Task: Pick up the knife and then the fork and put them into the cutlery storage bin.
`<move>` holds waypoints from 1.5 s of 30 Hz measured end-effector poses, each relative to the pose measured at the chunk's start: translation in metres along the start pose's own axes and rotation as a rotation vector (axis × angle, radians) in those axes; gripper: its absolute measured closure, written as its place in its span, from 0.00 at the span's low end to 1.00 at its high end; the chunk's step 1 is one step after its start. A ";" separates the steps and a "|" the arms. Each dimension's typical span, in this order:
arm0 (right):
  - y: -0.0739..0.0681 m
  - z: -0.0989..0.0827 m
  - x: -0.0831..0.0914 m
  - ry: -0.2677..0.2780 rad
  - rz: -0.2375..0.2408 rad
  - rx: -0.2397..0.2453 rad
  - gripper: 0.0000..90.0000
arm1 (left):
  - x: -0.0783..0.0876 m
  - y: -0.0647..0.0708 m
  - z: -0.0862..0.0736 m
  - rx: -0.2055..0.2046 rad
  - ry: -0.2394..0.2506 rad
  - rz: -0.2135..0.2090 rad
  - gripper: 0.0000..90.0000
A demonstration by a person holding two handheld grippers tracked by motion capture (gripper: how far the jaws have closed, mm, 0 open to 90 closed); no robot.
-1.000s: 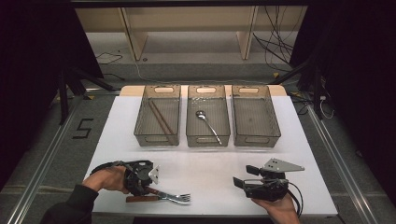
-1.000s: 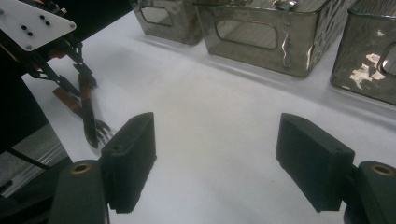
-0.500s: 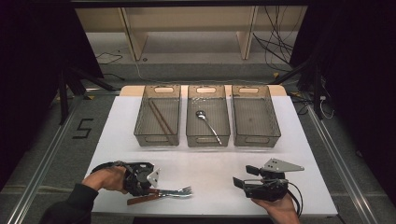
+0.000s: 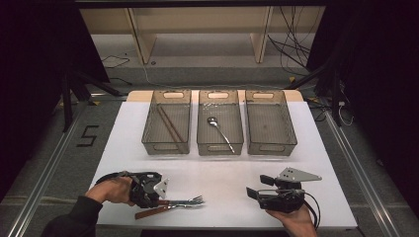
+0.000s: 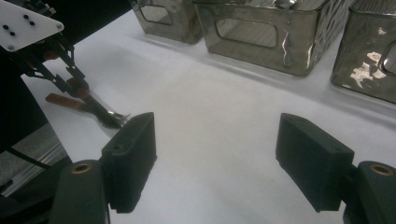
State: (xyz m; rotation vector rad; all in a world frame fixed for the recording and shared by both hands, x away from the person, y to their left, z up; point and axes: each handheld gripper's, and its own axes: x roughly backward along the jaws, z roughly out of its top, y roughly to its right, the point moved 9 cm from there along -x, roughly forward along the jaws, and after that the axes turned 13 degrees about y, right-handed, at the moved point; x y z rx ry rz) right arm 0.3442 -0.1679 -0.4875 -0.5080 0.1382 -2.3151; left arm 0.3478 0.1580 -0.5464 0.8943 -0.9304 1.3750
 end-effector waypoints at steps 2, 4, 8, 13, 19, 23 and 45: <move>0.000 0.001 0.001 0.003 -0.001 -0.002 0.33 | 0.004 -0.003 0.002 -0.001 0.007 0.010 0.84; 0.000 0.001 0.001 0.004 -0.001 -0.002 0.33 | 0.006 -0.003 0.005 0.000 0.028 0.018 0.84; 0.000 0.000 0.000 -0.001 0.000 -0.003 0.33 | 0.010 -0.004 0.009 0.012 0.054 0.032 0.84; 0.000 0.001 0.001 0.009 -0.001 -0.003 0.33 | 0.018 -0.015 0.022 0.040 0.126 0.133 0.84; 0.001 0.003 0.002 0.023 -0.002 -0.001 0.33 | 0.030 -0.039 0.056 0.212 0.301 0.284 0.84; 0.000 0.004 0.003 0.033 -0.002 -0.001 0.32 | 0.033 -0.048 0.071 0.291 0.359 0.300 0.84; -0.003 0.006 0.008 0.056 0.009 0.003 0.32 | 0.036 -0.109 0.182 0.470 0.591 0.332 0.84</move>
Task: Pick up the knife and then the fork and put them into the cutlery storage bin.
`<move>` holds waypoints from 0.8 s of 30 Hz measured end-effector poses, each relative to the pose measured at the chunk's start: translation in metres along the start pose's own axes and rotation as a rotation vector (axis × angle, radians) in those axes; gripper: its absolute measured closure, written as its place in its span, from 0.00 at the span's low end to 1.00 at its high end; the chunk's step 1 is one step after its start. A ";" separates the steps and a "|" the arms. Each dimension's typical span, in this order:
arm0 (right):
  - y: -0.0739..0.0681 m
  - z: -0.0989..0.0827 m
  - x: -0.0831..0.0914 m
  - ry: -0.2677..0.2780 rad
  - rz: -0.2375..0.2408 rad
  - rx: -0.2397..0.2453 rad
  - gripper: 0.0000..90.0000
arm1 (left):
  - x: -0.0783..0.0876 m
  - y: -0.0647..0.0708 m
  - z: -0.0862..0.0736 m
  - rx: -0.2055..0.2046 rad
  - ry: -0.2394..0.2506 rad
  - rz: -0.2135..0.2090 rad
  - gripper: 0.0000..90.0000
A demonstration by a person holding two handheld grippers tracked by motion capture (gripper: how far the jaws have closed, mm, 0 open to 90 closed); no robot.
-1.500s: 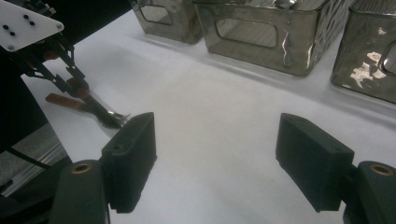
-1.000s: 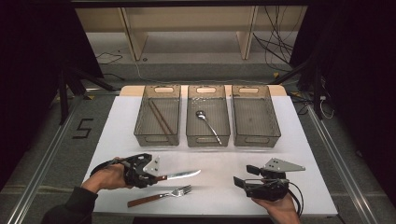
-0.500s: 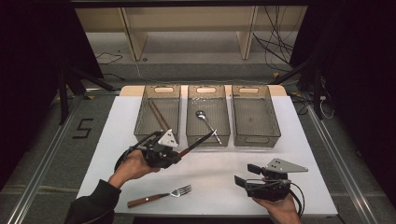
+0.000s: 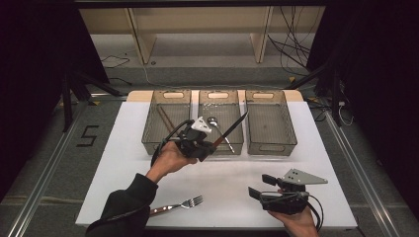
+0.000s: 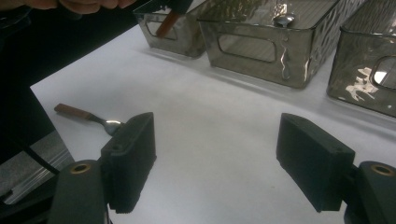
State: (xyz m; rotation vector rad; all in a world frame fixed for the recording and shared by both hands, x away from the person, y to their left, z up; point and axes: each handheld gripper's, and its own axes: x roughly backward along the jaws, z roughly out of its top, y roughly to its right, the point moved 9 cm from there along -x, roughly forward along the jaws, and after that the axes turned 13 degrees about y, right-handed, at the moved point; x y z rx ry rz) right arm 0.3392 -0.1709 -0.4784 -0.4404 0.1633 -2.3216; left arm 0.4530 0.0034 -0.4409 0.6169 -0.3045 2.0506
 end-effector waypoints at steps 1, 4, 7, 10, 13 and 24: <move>-0.001 0.000 0.000 -0.001 0.001 -0.001 0.32 | -0.003 0.001 0.004 0.015 0.014 0.000 0.84; -0.001 -0.001 0.000 -0.002 0.002 0.001 0.32 | -0.012 0.001 0.017 0.025 0.037 0.002 0.84; -0.003 -0.001 0.000 -0.002 0.004 0.002 0.32 | -0.020 0.001 0.027 0.035 0.046 -0.002 0.84; -0.004 -0.002 0.000 -0.003 0.008 0.007 0.32 | -0.030 0.001 0.038 0.071 0.069 -0.015 0.84; -0.004 -0.001 0.001 0.000 0.009 0.006 0.32 | -0.043 0.003 0.050 0.086 0.080 -0.012 0.84; -0.006 -0.002 0.003 0.004 0.010 0.008 0.32 | -0.073 0.006 0.070 0.122 0.093 -0.026 0.84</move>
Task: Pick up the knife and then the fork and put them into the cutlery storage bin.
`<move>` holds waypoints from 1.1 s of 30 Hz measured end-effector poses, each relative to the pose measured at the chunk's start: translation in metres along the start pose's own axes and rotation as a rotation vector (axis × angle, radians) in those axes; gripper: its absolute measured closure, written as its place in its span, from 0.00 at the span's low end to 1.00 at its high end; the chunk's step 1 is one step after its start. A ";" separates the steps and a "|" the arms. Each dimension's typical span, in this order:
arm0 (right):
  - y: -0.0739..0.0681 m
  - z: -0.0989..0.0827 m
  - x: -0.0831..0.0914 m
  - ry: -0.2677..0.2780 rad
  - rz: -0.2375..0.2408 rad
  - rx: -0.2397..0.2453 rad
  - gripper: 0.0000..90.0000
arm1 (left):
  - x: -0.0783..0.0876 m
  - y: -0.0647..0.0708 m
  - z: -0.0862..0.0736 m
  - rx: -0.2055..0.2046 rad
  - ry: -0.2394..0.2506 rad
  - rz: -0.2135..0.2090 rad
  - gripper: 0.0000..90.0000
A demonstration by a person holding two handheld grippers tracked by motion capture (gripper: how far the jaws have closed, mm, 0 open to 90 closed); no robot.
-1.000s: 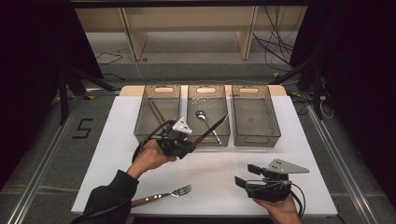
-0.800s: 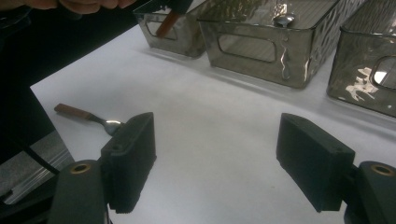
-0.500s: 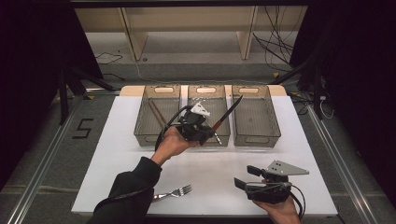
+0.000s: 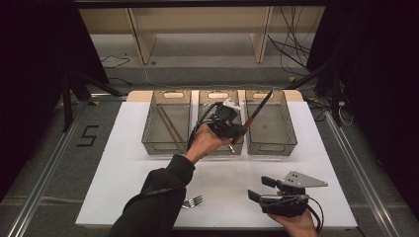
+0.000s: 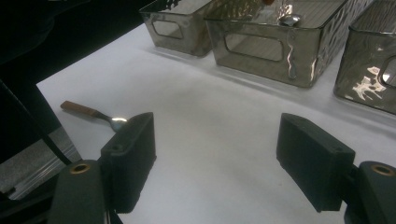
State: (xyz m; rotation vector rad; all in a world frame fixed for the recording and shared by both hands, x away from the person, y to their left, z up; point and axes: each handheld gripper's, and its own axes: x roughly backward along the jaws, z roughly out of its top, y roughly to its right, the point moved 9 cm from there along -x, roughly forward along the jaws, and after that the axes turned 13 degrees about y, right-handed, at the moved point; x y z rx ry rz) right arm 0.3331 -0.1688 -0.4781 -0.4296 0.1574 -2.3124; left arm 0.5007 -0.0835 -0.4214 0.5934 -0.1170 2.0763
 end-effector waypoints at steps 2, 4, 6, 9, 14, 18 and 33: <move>0.000 0.000 0.000 0.004 0.003 0.003 0.32 | -0.008 0.000 0.003 0.009 -0.001 0.002 0.84; -0.001 0.000 0.000 0.006 0.003 0.004 0.32 | -0.014 0.000 0.005 0.024 0.000 -0.004 0.84; -0.001 0.000 0.000 0.003 0.006 0.001 0.32 | -0.016 0.000 0.006 0.028 0.000 -0.004 0.84; -0.002 -0.001 0.000 -0.001 0.010 0.004 0.32 | -0.023 -0.001 0.010 0.041 0.004 -0.005 0.84; -0.003 -0.001 0.000 -0.001 0.012 -0.002 0.32 | -0.030 -0.002 0.018 0.049 0.014 -0.002 0.84; -0.003 -0.001 -0.001 -0.001 0.014 -0.006 0.32 | -0.037 -0.004 0.023 0.074 0.024 0.001 0.84; -0.003 -0.002 0.001 -0.004 0.021 -0.012 0.32 | -0.068 -0.004 0.019 0.116 0.006 0.000 0.84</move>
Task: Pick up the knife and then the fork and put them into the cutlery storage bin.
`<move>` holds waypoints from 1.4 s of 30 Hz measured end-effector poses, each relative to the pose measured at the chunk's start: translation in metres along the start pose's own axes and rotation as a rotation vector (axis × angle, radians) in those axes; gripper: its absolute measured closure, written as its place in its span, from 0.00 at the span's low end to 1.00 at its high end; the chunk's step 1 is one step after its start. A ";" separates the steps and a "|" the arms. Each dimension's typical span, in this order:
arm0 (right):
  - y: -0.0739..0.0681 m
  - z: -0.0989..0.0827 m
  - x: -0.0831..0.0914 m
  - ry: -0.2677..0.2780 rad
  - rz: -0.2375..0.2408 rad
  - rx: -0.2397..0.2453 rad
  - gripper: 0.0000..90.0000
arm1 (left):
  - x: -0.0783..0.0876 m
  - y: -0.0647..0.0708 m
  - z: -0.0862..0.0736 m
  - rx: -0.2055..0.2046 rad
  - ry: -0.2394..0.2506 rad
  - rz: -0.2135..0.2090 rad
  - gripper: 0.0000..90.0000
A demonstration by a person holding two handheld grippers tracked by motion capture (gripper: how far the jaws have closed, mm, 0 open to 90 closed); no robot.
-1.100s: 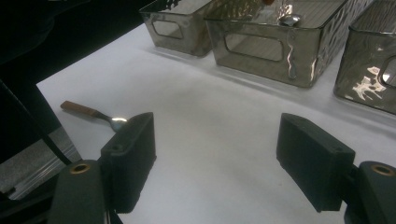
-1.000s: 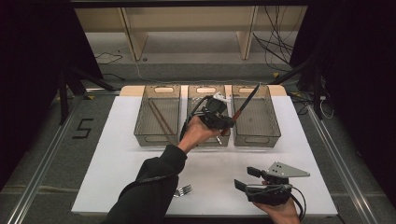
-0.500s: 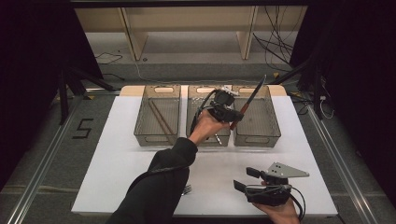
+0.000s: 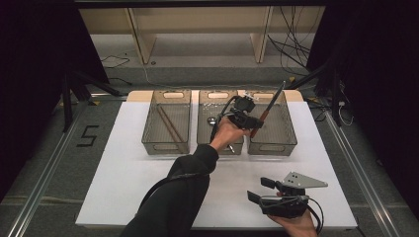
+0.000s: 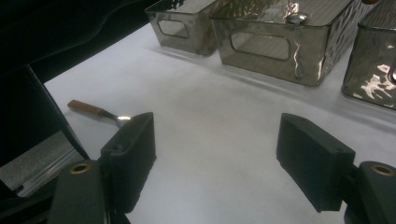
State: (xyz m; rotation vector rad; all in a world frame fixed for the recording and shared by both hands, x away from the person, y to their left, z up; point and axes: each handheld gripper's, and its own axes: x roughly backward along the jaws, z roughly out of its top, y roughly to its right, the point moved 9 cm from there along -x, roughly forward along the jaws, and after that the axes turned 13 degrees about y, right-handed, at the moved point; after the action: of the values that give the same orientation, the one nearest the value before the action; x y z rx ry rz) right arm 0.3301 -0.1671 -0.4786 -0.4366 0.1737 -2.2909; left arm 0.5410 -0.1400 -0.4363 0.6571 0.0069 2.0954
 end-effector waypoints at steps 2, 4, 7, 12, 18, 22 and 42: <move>0.000 0.000 0.000 0.000 0.000 -0.003 0.32 | -0.003 0.001 0.000 0.003 -0.002 -0.003 0.84; 0.000 0.000 0.000 0.001 0.001 -0.001 0.32 | -0.006 0.001 0.000 0.004 -0.001 -0.003 0.84; 0.000 0.000 0.000 0.001 0.002 0.000 0.32 | -0.010 0.002 0.000 0.012 -0.001 -0.001 0.84; 0.000 0.000 0.001 0.003 0.003 0.000 0.32 | -0.015 0.001 -0.004 0.018 -0.012 0.005 0.84; -0.001 0.000 0.000 0.001 0.005 0.000 0.32 | -0.019 -0.001 -0.007 0.029 -0.020 0.014 0.84; -0.001 0.000 0.000 0.001 0.007 0.002 0.32 | -0.022 -0.001 -0.009 0.032 -0.027 0.024 0.84; 0.000 -0.001 -0.001 -0.005 0.004 -0.002 0.32 | 0.032 -0.003 0.006 0.021 -0.030 0.059 0.26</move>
State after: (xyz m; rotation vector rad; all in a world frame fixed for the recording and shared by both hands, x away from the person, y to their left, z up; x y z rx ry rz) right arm 0.3298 -0.1664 -0.4799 -0.4429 0.1741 -2.2861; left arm 0.5320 -0.1151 -0.4174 0.7095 -0.0070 2.1440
